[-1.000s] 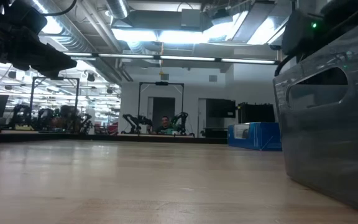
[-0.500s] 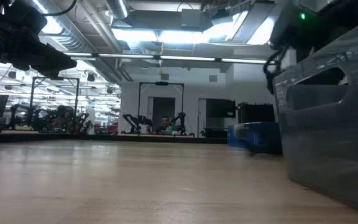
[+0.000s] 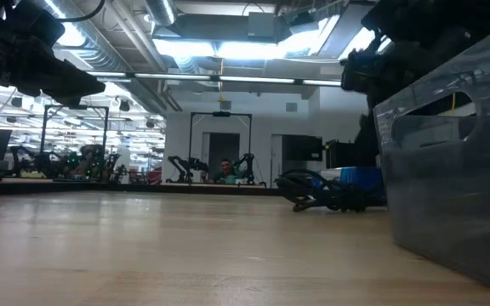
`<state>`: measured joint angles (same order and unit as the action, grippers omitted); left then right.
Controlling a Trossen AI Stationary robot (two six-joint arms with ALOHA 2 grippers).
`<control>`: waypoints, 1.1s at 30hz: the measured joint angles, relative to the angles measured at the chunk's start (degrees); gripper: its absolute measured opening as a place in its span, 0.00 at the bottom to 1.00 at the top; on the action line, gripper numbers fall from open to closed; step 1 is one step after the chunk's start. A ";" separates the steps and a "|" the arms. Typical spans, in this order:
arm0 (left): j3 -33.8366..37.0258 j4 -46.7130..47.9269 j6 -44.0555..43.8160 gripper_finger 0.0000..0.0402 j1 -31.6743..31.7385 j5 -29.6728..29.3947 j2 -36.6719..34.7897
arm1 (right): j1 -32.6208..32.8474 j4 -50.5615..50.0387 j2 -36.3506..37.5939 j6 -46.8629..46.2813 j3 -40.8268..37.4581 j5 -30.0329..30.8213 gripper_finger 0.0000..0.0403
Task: Pick and place USB-C Cables
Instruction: Put the black charger into the black bin
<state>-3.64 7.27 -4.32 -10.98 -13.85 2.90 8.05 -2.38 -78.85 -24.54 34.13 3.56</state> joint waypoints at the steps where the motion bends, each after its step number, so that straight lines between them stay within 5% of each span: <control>1: 0.00 0.00 -0.08 0.24 0.00 0.00 0.00 | 0.00 0.08 0.00 3.63 0.00 1.79 0.36; 8: 0.00 0.00 -0.06 0.24 0.00 0.00 0.00 | 0.00 -0.44 -0.68 17.52 0.00 4.16 0.36; 33: 0.00 0.00 -0.21 0.24 0.00 0.00 0.04 | -0.07 -3.40 -10.75 17.35 0.39 6.05 0.36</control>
<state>-3.64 7.27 -4.54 -10.98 -13.85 2.94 7.99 -5.78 -89.60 -7.19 34.52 9.61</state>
